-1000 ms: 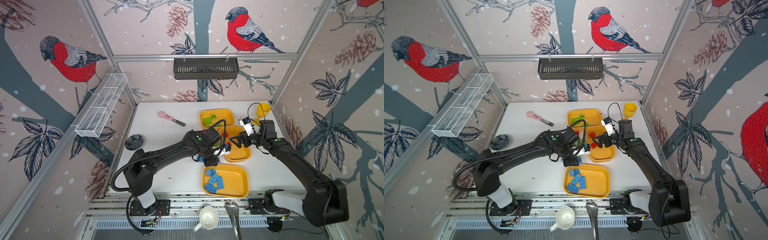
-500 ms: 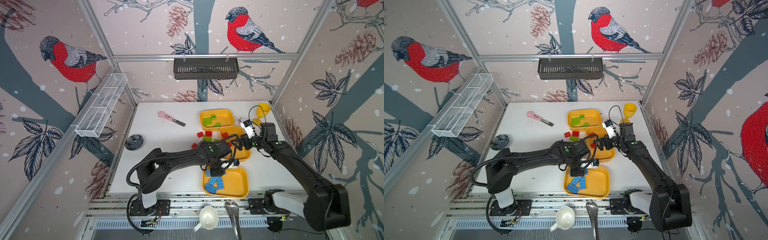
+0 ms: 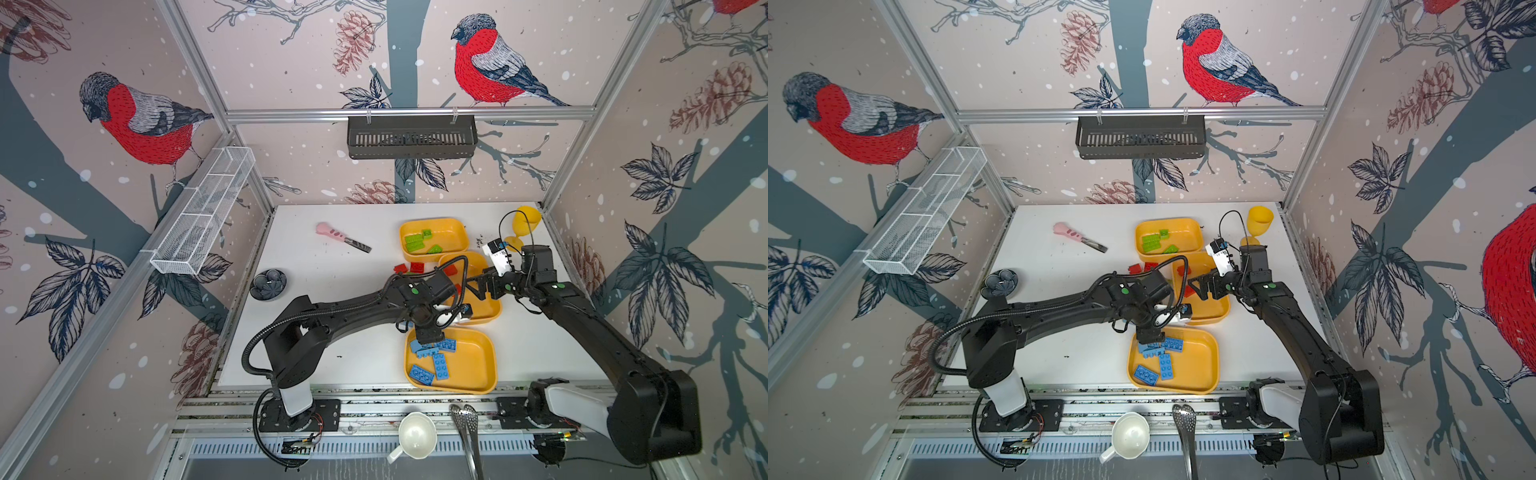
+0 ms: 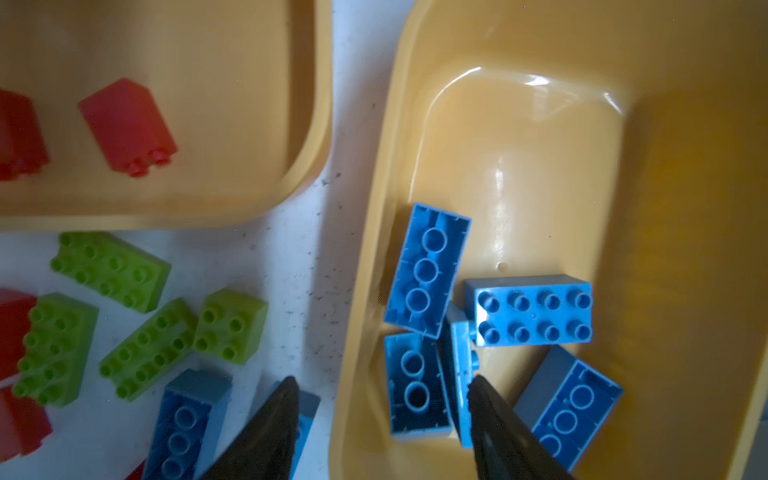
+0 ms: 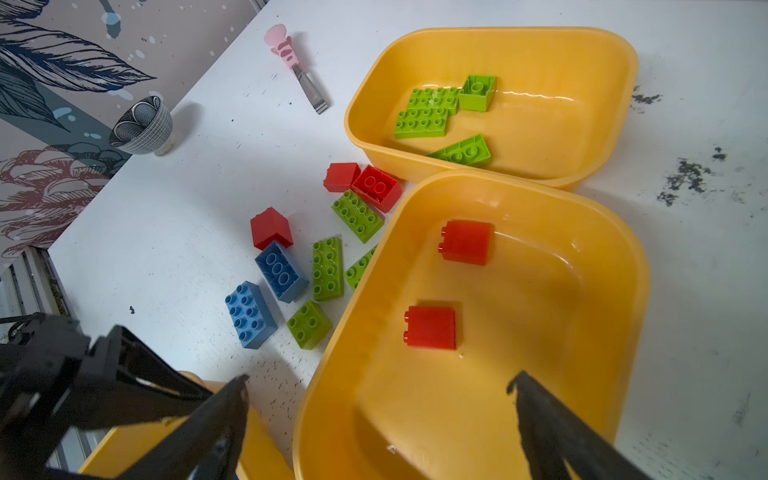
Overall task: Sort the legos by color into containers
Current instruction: 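Carry the light-blue brick to the nearest tray and release it, then move the left gripper back over a red 2x2 brick in the pile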
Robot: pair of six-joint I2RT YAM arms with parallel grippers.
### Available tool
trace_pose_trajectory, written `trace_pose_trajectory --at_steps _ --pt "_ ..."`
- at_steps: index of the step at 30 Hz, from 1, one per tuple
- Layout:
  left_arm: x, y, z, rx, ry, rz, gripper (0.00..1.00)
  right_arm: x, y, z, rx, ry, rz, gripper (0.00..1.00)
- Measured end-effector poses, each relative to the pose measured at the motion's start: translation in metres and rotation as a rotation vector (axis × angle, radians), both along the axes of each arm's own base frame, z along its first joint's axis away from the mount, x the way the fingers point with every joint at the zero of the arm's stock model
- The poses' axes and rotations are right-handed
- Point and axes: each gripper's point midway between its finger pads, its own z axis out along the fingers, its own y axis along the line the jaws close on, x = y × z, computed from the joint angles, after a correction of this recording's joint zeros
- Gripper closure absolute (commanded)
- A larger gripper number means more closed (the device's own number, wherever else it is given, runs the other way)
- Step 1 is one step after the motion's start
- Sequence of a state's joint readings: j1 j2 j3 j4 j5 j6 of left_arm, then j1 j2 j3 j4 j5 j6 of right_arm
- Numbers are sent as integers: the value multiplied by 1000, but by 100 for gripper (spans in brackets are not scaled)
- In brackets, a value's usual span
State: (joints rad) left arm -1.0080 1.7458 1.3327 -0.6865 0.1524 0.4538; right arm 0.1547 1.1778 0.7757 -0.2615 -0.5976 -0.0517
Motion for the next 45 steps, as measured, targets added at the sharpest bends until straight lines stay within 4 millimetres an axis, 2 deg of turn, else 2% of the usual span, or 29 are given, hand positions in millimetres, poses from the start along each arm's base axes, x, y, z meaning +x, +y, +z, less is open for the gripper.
trace_pose_trajectory --at_steps 5,12,15,20,25,28,34,45 --pt "29 28 20 -3 -42 75 34 4 1 0 -1 4 0 0" --pt "74 73 28 20 -66 242 35 10 2 3 0 3 1 0" --pt "96 89 31 24 -84 370 35 12 3 3 0 4 4 0" --pt "120 97 40 -36 -83 615 35 14 4 4 -1 4 5 1" --pt "145 98 47 -122 -46 954 37 14 6 5 -1 4 11 1" --pt "156 97 37 -147 9 1151 37 16 7 5 0 3 14 1" --pt "160 102 10 -135 118 1485 36 18 7 -1 -4 22 14 1" --pt "156 109 -26 -130 246 1891 39 14 7 -8 -7 36 15 1"
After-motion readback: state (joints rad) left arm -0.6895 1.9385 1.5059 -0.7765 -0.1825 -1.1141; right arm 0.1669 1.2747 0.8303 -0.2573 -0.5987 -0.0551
